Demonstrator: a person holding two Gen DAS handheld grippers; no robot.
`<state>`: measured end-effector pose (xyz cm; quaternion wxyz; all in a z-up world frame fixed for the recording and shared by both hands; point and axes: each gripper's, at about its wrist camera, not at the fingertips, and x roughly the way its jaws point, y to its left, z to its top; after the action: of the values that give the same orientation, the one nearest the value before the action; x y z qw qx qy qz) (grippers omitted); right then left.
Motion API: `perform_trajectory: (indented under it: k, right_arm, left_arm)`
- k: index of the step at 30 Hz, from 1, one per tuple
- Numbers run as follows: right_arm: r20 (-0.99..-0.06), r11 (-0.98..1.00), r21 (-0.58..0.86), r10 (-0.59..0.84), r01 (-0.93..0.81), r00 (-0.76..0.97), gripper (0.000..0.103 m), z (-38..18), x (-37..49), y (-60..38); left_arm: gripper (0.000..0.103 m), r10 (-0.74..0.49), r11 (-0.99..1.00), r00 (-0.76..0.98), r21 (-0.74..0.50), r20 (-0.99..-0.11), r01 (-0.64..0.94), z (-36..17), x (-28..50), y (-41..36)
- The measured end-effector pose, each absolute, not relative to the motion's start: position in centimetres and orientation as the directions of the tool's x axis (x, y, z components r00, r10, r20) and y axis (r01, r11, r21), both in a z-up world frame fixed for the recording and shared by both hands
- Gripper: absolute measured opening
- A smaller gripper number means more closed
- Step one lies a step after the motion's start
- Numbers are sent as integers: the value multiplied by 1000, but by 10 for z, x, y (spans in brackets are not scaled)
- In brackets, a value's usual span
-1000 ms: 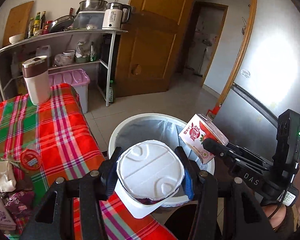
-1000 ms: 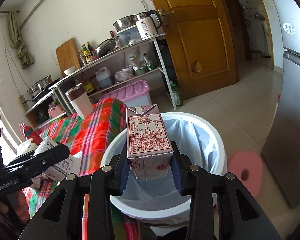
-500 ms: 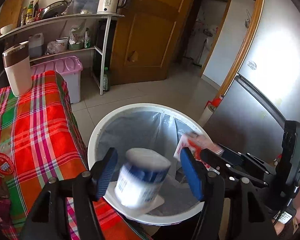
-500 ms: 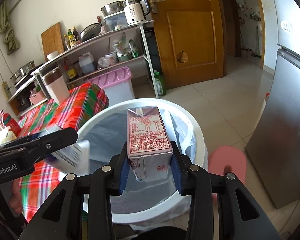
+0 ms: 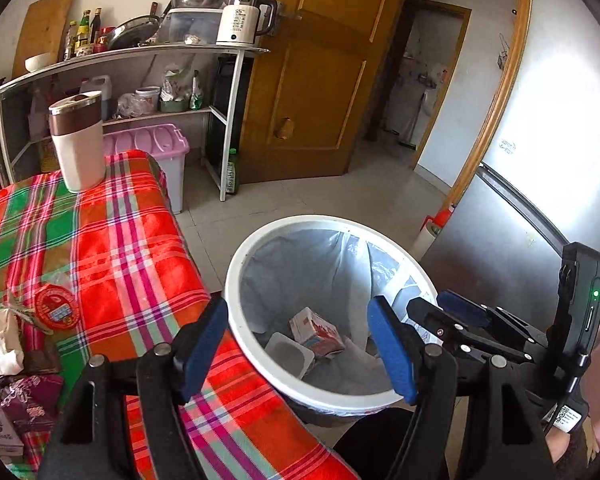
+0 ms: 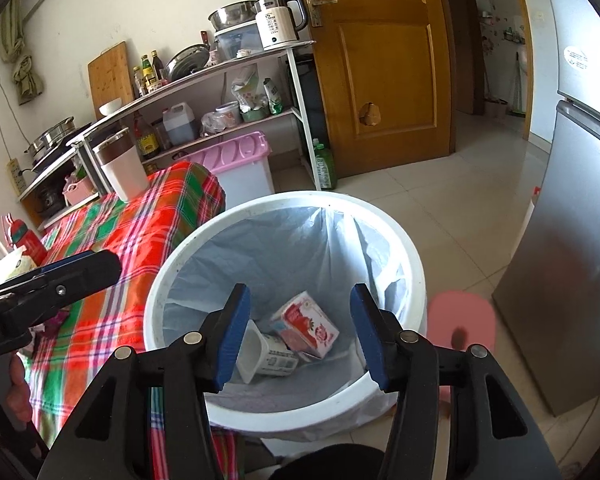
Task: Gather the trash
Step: 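Move both open tools back over the table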
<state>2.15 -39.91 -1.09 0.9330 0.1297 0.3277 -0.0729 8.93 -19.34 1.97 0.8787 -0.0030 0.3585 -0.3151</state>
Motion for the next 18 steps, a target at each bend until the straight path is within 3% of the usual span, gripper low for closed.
perform_trajectory:
  k: [18]
  right_arm:
    - [-558,971,236,162,-31,814,53,8,20,-299]
  left_arm:
    - [78,-380,924,713,-206,-589,322,28,50,-58]
